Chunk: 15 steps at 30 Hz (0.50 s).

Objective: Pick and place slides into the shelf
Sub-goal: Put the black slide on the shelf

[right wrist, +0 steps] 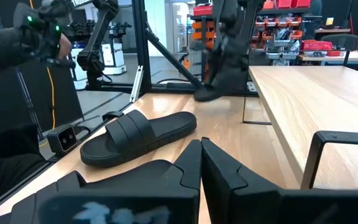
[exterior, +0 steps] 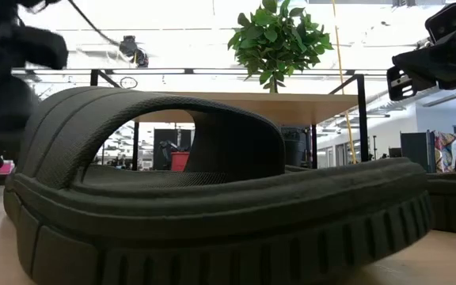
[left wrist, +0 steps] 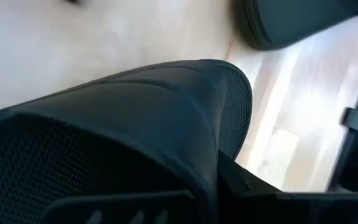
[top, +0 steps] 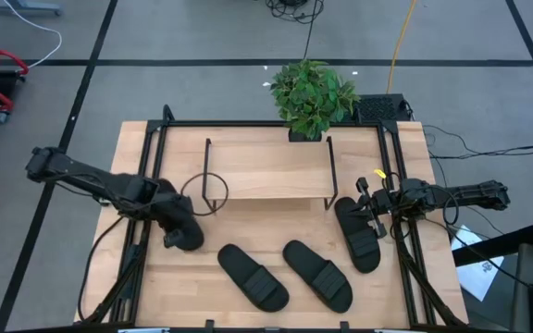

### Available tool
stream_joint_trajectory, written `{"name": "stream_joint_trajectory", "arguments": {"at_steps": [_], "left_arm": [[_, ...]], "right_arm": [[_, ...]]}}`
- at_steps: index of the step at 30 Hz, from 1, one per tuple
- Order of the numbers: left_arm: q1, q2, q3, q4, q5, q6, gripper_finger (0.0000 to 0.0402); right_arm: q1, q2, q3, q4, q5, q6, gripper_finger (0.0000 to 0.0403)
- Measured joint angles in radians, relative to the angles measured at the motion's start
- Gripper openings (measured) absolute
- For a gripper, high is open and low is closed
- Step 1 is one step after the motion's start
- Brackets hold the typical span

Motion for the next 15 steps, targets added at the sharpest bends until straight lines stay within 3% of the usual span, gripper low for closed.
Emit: {"name": "stream_joint_trajectory", "arguments": {"at_steps": [7,12,15], "left_arm": [[-0.043,-0.051,0.263,-0.187,-0.228,0.112,0.0003],[-0.043,-0.072,0.392,-0.141,-0.411,0.298,0.0003],[-0.039,-0.083,0.427,-0.026,-0.453,0.473,0.0003]], "right_arm": [[0.0,0.0,0.0,0.0,0.003,0.0,0.0],[0.0,0.0,0.0,0.0,0.007,0.0,0.0],[0.0,0.0,0.0,0.0,0.008,0.0,0.0]]}}
